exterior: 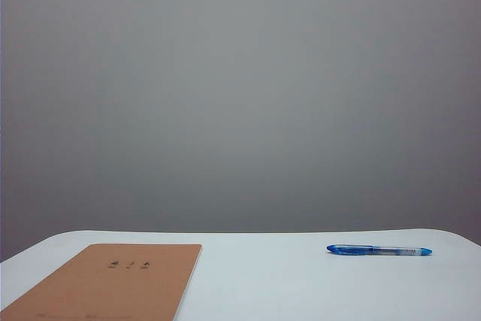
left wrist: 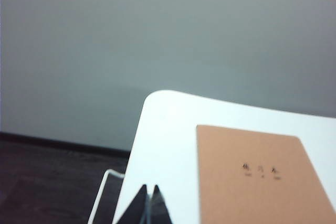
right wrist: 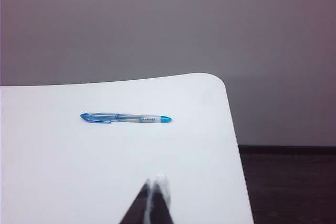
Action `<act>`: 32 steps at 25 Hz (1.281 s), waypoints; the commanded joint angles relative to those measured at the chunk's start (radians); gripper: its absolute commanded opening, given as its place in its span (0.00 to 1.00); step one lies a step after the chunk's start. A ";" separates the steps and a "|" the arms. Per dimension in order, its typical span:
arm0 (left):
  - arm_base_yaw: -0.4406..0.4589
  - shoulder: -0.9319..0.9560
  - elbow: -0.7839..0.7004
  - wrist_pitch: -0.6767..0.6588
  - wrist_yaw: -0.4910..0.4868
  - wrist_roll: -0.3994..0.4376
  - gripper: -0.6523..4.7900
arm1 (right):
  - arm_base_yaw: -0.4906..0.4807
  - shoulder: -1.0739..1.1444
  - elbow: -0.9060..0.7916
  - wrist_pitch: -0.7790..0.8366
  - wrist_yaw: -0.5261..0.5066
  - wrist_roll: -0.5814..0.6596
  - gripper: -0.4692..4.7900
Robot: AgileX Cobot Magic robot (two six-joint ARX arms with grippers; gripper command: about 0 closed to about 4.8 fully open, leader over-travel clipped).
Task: Pick up a pen on the table and place it on the notebook.
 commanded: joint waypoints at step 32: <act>-0.001 0.566 0.584 0.232 0.214 0.103 0.11 | -0.002 0.002 0.082 0.331 0.096 0.147 0.08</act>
